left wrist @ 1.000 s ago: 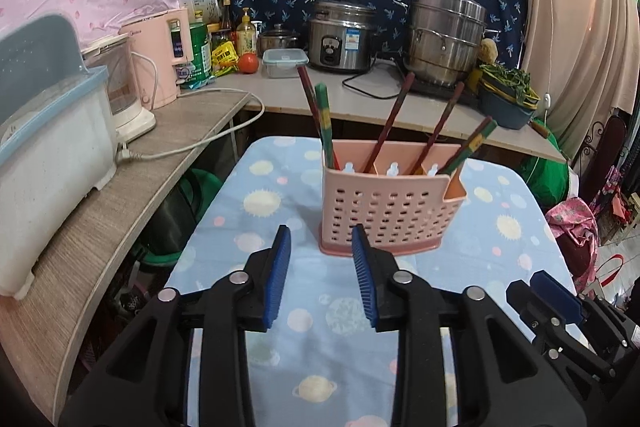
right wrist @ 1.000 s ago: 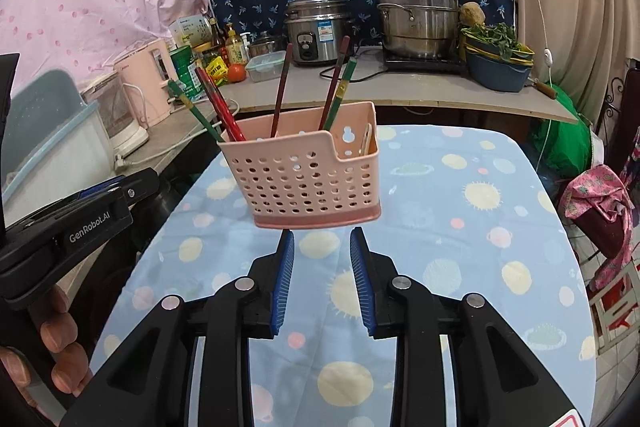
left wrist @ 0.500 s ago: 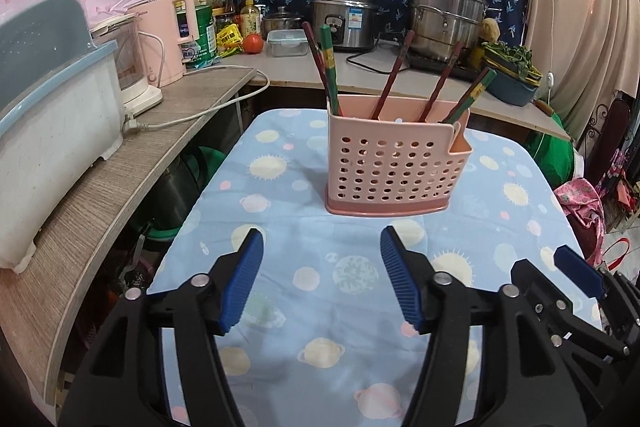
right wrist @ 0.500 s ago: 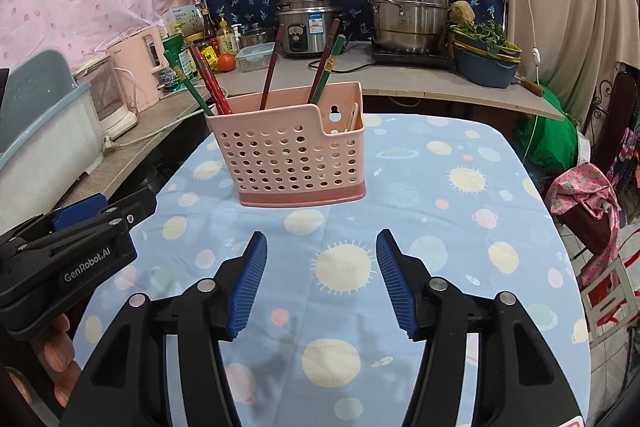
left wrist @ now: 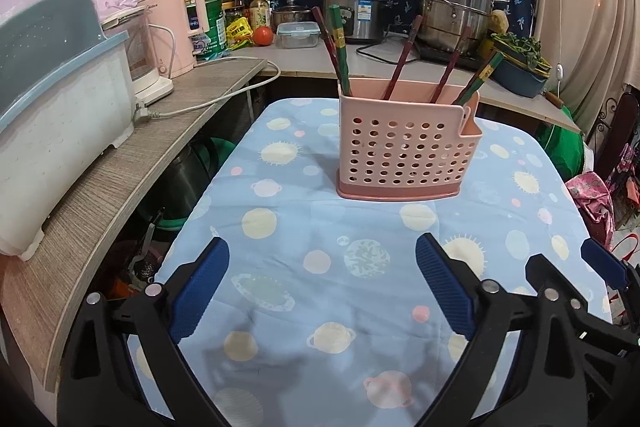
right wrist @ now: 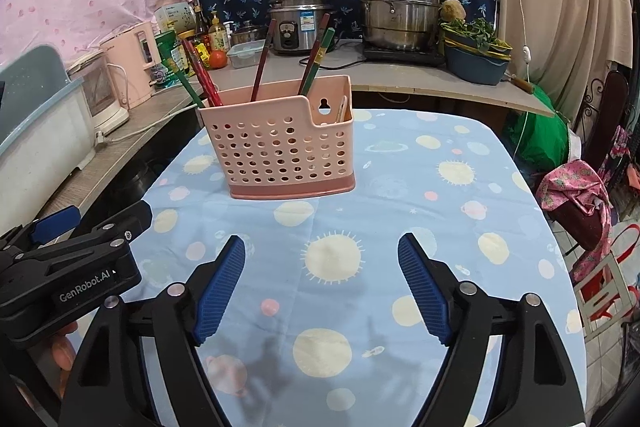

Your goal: Organize utensils

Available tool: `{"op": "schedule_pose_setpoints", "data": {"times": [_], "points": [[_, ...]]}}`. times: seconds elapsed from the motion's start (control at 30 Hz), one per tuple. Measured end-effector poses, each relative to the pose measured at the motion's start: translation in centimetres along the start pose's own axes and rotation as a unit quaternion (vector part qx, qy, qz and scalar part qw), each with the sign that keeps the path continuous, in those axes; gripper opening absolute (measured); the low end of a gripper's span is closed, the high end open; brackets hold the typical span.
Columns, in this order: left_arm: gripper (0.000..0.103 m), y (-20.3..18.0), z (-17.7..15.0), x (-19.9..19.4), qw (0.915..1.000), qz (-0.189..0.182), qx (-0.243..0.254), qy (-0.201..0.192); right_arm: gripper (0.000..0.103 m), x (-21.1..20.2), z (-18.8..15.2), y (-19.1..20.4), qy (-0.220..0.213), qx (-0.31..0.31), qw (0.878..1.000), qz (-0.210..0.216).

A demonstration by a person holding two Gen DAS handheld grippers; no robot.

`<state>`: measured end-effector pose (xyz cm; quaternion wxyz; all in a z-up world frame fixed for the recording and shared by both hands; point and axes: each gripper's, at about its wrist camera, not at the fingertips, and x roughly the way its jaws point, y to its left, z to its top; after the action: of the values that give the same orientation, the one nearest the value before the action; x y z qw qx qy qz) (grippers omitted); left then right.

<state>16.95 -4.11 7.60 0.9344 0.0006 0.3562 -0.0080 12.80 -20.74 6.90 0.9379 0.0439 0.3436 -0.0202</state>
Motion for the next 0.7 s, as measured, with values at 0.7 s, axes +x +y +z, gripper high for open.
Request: {"op": "schedule_pose_setpoints", "data": {"times": [0.7], "points": [[0.094,0.35,-0.15,0.24,0.9996,0.027,0.002,0.003,0.096,0.43,-0.25,-0.04,0.001,0.008,1.000,-0.010]]}}
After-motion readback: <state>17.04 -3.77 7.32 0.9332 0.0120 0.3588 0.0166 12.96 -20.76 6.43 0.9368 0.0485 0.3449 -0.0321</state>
